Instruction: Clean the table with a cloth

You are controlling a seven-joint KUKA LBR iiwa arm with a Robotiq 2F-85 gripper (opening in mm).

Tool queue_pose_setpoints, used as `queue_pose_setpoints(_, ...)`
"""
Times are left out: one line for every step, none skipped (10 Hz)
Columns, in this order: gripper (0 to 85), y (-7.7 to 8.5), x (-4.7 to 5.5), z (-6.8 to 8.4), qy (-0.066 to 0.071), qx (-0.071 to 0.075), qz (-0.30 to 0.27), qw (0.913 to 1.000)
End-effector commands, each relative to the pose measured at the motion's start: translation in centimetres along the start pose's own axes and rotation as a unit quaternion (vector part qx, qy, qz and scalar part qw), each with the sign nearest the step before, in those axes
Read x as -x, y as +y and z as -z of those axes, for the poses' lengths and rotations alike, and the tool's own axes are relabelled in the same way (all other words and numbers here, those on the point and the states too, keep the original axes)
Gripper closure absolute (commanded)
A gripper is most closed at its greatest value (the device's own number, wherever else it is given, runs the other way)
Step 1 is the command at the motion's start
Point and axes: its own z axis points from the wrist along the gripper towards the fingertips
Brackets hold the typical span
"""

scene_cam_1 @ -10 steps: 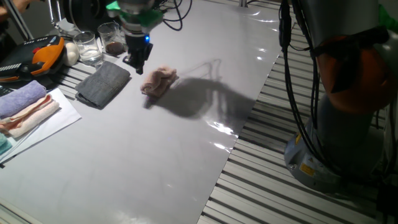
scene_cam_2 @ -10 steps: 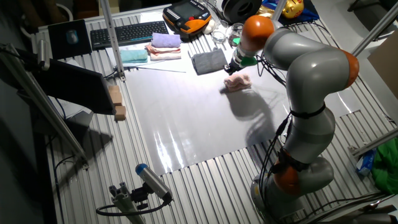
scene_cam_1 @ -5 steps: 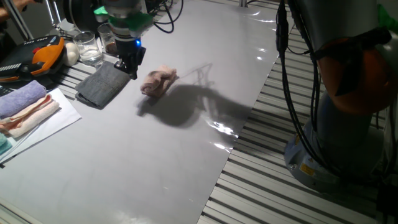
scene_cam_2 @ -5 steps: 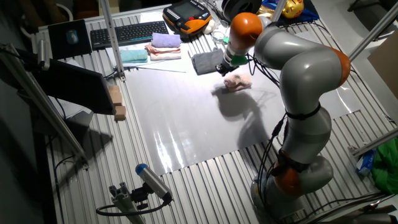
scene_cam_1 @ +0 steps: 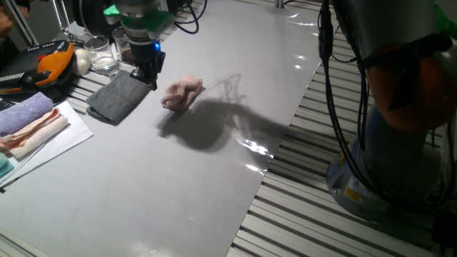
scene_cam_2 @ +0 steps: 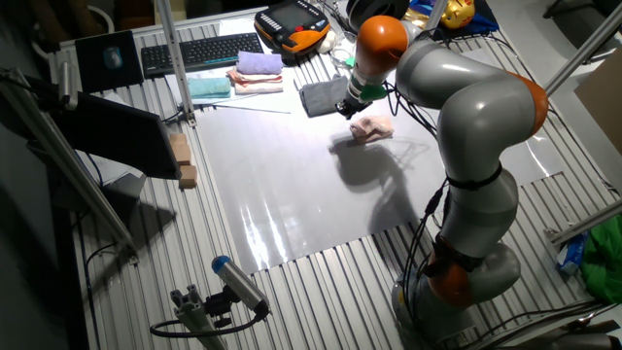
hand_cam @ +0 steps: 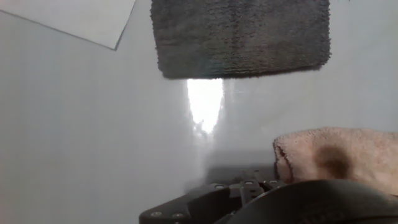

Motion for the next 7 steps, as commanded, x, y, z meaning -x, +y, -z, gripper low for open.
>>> queue_pose_setpoints(85.0, -0.45, 0.10, 0.30, 0.001, 0.001, 0.006, 1.0000)
queue_pose_setpoints(85.0, -0.88, 0.12, 0.54, 0.001, 0.000, 0.009, 1.0000)
queue_pose_setpoints(85.0, -1.17, 0.17, 0.74, 0.003, 0.003, 0.012, 0.9999)
queue_pose_setpoints(85.0, -1.27, 0.14, 0.83, 0.005, 0.004, 0.015, 0.9999)
queue_pose_setpoints(85.0, -1.28, 0.10, 0.87, 0.005, 0.004, 0.017, 0.9998)
queue_pose_setpoints(85.0, -1.30, 0.09, 0.86, 0.003, 0.002, 0.017, 0.9998)
queue_pose_setpoints(85.0, -1.43, 0.04, 0.88, 0.002, -0.001, 0.017, 0.9999)
